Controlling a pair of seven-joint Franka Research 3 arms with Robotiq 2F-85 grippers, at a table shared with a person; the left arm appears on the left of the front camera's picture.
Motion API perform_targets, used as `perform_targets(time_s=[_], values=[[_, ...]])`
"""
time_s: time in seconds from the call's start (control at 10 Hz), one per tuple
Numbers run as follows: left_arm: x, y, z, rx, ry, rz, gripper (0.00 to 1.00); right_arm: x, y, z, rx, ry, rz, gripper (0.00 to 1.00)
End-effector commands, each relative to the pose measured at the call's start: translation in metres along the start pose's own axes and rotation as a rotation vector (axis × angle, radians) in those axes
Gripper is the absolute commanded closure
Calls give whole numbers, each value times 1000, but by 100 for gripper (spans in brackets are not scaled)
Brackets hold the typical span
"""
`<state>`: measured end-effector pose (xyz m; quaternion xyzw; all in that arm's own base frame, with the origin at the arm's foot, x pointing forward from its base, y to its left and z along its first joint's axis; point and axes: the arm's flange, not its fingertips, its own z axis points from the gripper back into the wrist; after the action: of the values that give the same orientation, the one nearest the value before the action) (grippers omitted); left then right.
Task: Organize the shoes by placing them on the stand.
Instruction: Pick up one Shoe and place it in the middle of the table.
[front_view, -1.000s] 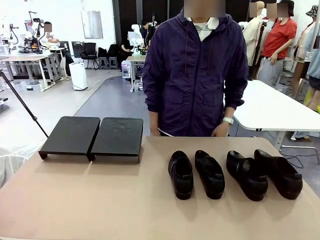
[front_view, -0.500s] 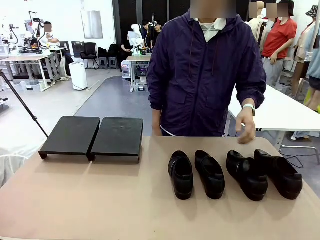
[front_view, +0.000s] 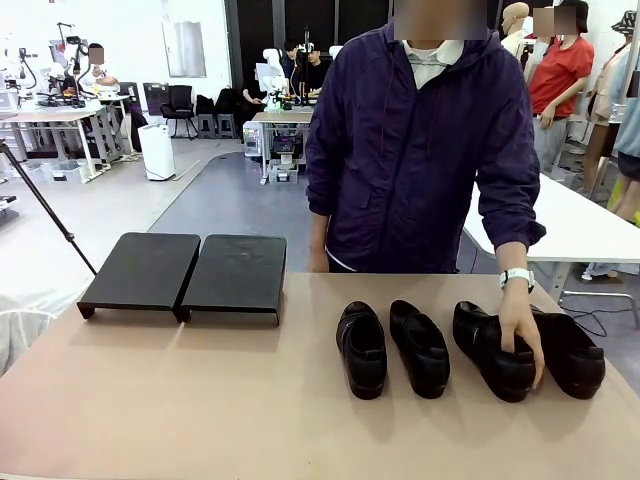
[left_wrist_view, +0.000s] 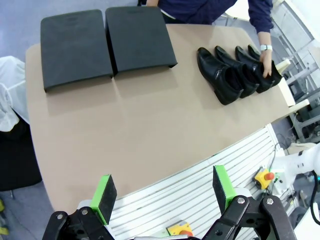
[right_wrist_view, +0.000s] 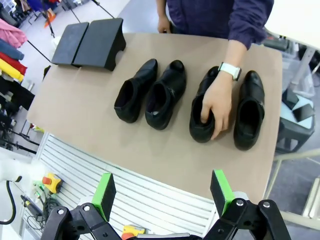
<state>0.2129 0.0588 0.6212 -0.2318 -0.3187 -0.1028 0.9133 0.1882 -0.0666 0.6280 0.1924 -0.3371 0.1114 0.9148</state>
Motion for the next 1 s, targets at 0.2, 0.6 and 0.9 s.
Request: perform_targets(time_s=[0.2, 0.6, 0.9], values=[[1, 1, 2, -23, 1, -8, 0, 14, 2, -16, -3, 43, 55, 0], [1, 1, 2, -23, 1, -8, 0, -31, -32, 57, -17, -5, -54, 0], [1, 1, 2, -23, 1, -8, 0, -59, -34, 65, -75, 4, -141, 0]])
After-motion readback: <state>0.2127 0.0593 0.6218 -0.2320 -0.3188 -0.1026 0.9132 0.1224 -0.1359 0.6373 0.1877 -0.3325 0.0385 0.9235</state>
